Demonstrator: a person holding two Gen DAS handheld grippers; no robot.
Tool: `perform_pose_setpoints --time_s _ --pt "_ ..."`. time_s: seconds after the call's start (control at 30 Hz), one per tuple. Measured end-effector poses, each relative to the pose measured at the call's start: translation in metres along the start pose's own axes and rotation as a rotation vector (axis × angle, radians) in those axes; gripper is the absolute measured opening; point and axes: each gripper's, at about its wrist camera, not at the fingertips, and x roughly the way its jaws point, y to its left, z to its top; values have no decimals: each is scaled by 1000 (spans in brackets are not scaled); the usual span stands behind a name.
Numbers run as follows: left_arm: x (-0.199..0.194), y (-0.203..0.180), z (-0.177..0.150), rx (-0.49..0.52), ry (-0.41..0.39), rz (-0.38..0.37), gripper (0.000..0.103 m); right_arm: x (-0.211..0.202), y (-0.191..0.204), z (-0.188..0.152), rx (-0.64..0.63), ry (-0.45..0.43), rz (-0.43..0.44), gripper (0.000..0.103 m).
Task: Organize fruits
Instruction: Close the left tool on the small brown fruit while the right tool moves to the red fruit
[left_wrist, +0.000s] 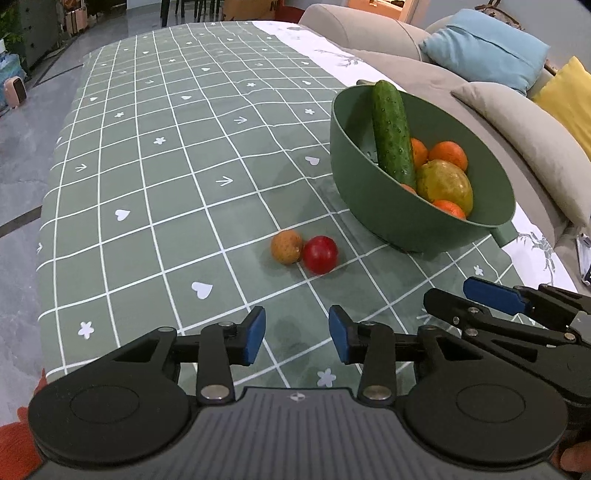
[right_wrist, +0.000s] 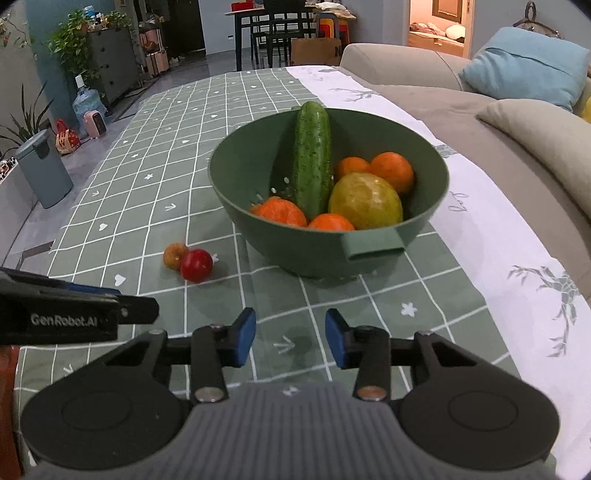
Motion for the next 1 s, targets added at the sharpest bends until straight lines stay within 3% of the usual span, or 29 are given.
perform_pose_setpoints --time_s 0.4,0.67,1.0 --pt "23 4 13 -4 8 -10 47 19 -5 6 -3 17 -38 39" --pt "30 9 25 4 1 -8 40 26 -4 6 6 43 8 39" --pt "37 6 38 124 -26 16 39 26 12 10 -35 38 41 39"
